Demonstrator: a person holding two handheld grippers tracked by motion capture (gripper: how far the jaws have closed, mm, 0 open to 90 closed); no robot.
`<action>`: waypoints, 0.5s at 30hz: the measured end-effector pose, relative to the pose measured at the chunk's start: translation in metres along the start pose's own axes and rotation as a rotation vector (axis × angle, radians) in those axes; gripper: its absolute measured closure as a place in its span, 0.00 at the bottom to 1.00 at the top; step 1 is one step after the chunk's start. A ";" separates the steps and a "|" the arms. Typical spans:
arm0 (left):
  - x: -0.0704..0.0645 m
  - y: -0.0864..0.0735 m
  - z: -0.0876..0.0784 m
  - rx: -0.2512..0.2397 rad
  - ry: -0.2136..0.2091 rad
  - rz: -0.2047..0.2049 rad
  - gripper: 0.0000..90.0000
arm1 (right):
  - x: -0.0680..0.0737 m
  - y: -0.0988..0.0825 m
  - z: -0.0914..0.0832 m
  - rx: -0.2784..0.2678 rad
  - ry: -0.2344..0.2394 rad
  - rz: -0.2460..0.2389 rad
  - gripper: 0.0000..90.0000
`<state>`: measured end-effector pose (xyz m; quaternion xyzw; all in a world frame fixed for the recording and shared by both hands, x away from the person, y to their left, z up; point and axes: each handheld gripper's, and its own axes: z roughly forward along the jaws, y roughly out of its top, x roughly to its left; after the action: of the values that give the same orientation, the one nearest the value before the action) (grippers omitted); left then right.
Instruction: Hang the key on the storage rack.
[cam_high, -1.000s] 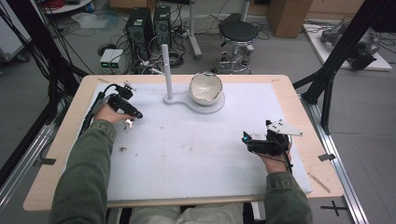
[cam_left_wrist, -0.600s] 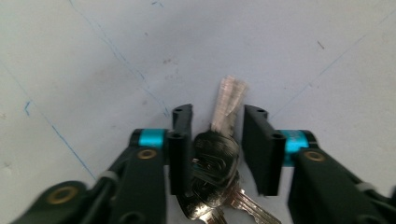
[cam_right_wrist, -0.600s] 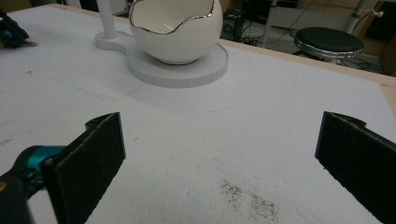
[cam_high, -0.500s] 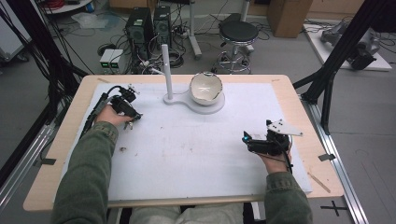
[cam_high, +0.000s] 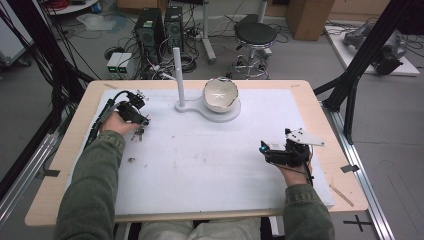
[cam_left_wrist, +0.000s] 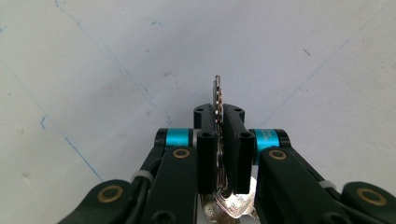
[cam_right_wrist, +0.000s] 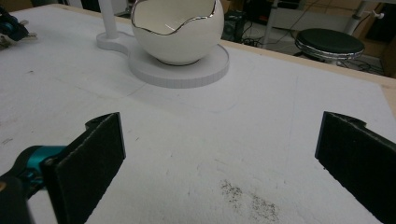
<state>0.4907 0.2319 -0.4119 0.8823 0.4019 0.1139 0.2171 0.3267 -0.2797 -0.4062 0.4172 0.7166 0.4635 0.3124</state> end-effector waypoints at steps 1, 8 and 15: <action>0.000 0.000 0.000 0.000 0.000 0.000 0.93 | 0.000 0.000 0.000 0.000 0.002 0.001 0.01; 0.002 0.000 -0.010 -0.032 -0.009 -0.009 0.93 | 0.001 0.000 -0.001 -0.007 0.006 0.004 0.01; 0.005 -0.002 -0.028 -0.079 -0.036 -0.035 0.93 | 0.001 0.000 -0.002 -0.009 0.005 0.013 0.01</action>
<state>0.4824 0.2445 -0.3882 0.8678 0.4084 0.1100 0.2610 0.3253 -0.2797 -0.4053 0.4192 0.7125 0.4699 0.3094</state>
